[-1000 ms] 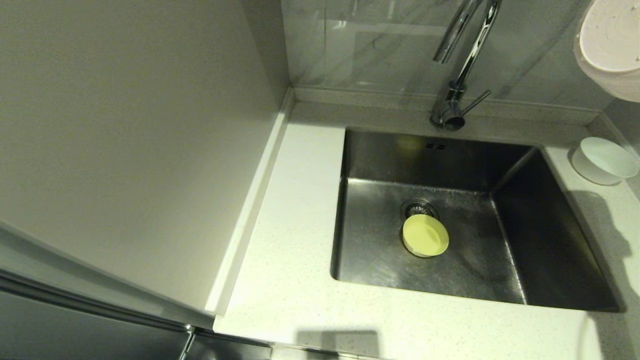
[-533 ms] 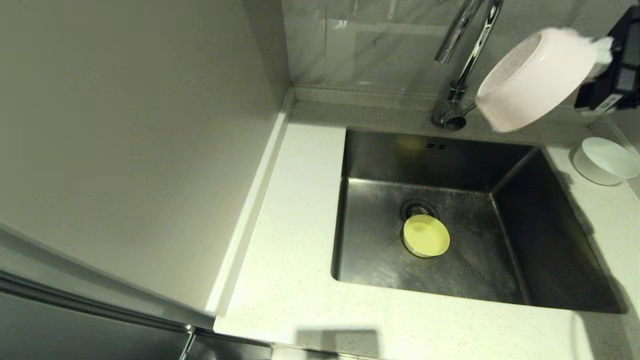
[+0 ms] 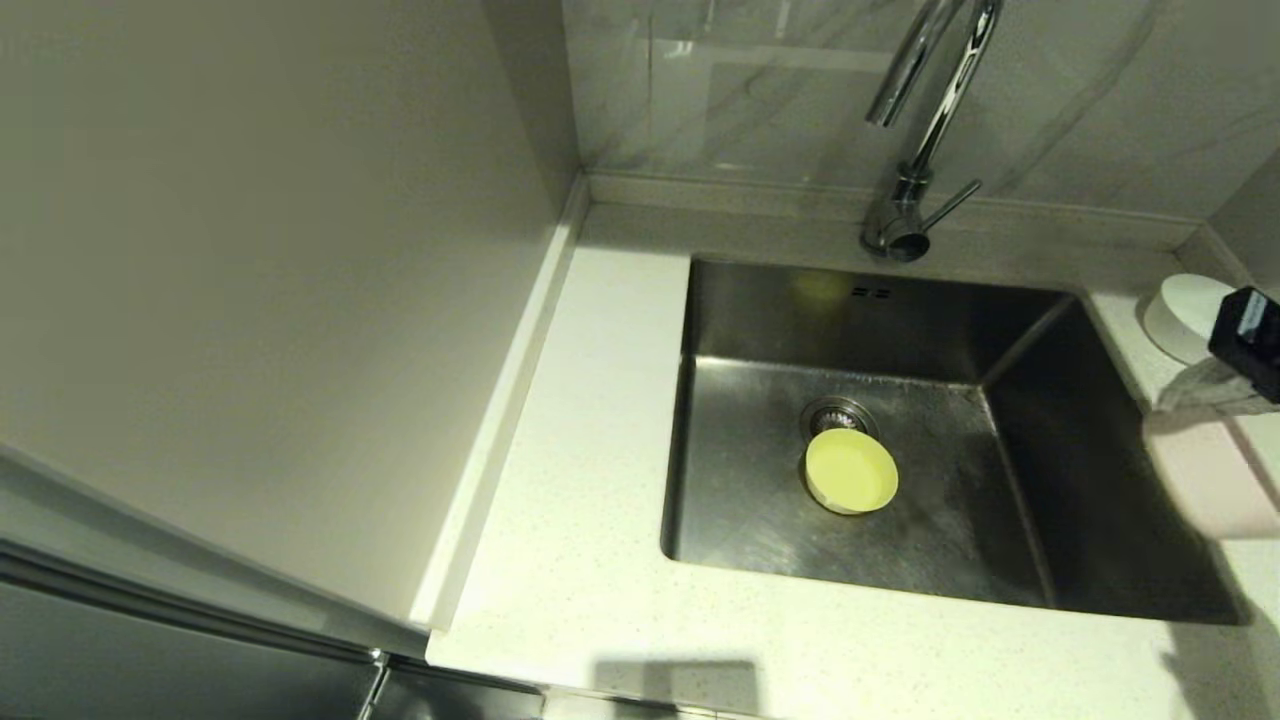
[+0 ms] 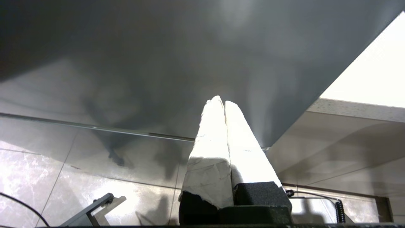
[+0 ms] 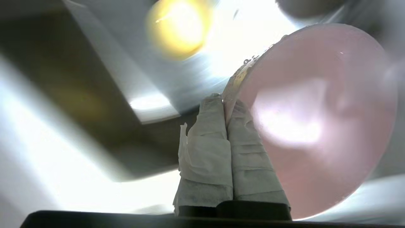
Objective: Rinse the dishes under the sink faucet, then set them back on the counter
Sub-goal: Put a bowl back to the table from the sink
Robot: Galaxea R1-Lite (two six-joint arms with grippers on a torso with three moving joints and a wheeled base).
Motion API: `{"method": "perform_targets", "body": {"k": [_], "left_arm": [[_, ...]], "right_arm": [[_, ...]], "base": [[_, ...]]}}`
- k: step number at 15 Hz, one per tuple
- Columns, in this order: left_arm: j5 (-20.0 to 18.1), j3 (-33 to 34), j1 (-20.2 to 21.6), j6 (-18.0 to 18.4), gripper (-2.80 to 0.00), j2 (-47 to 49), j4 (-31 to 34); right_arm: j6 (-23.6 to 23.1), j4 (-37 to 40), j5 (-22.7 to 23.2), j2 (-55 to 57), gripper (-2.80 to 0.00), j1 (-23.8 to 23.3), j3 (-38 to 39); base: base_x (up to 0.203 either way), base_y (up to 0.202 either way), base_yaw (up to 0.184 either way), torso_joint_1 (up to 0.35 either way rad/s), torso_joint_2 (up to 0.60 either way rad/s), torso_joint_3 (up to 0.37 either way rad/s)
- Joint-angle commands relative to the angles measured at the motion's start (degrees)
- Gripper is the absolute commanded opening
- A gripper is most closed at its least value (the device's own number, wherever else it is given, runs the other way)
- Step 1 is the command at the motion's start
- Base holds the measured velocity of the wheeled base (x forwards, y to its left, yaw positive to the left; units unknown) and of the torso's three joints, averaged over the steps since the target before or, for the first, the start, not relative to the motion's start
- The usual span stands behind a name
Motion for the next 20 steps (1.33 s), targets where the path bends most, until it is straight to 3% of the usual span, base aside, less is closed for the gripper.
{"method": "perform_targets", "body": {"k": [1, 2, 3, 5, 10, 15, 20], "left_arm": [[0.04, 0.0, 0.0, -0.04, -2.8, -0.09, -0.02], [0.04, 0.0, 0.0, -0.04, -2.8, -0.09, -0.02], [0.04, 0.0, 0.0, -0.04, -2.8, -0.09, -0.02], [0.04, 0.0, 0.0, -0.04, -2.8, -0.09, -0.02], [0.04, 0.0, 0.0, -0.04, -2.8, -0.09, -0.02], [0.04, 0.0, 0.0, -0.04, -2.8, -0.09, -0.02], [0.04, 0.0, 0.0, -0.04, -2.8, -0.09, -0.02]], "right_arm": [[-45.21, -2.03, -5.78, -5.88, -2.8, 1.22, 0.64], [-51.59, -4.01, -5.77, -7.42, -2.8, 2.31, 1.9], [-55.11, -6.52, -5.72, -8.1, -2.8, 3.22, 4.17], [-58.7, -9.11, -6.14, -7.45, -2.8, 3.56, 7.75], [-61.8, -11.87, -10.94, -7.71, -2.8, 2.11, 18.19], [-65.21, -31.89, -12.51, -2.9, -2.8, -1.76, 28.12], [-65.51, -40.74, -12.78, 3.94, -2.8, -6.11, 27.97]], "base": [[0.0, 0.0, 0.0, 0.0, 0.0, 0.0], [0.0, 0.0, 0.0, 0.0, 0.0, 0.0], [0.0, 0.0, 0.0, 0.0, 0.0, 0.0], [0.0, 0.0, 0.0, 0.0, 0.0, 0.0], [0.0, 0.0, 0.0, 0.0, 0.0, 0.0], [0.0, 0.0, 0.0, 0.0, 0.0, 0.0], [0.0, 0.0, 0.0, 0.0, 0.0, 0.0]]}}
